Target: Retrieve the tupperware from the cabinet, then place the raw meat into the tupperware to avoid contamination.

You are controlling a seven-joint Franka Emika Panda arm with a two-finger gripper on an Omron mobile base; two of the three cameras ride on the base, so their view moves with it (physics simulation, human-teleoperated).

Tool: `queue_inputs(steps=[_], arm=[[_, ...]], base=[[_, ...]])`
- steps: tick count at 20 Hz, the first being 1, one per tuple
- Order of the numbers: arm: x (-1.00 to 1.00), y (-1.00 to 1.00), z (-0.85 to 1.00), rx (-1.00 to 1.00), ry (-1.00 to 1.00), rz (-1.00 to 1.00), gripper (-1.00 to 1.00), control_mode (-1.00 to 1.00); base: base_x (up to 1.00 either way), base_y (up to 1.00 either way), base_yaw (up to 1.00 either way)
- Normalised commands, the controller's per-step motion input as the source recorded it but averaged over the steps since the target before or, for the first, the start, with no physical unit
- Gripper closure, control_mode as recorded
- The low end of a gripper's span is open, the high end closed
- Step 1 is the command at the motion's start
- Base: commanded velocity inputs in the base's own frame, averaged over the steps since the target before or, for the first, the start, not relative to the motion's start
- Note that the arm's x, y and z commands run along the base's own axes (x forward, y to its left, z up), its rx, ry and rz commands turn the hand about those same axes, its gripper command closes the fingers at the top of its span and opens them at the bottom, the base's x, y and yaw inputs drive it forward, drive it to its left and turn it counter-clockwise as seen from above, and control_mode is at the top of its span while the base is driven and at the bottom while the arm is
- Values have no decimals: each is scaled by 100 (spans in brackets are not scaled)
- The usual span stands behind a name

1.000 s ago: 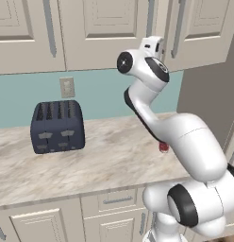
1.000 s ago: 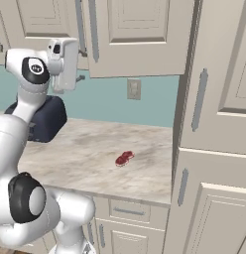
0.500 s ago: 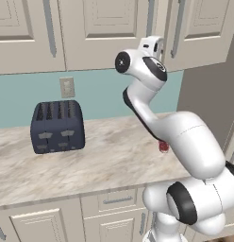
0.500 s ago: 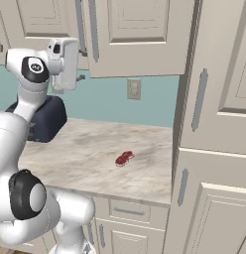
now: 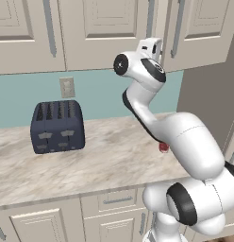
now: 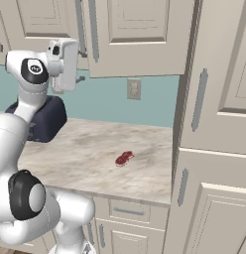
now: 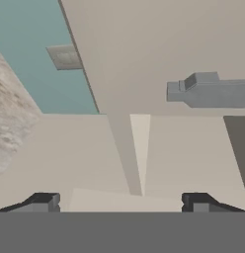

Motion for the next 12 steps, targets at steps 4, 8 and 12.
queue_inputs(steps=[4,8,12], arm=[[11,0,-6,-1,0,0,-100,-100],[26,-11,-6,0,1,0,-100,-100],[28,-27,-3,0,5,0,-100,-100]], base=[[0,0,0],[0,0,0],[0,0,0]])
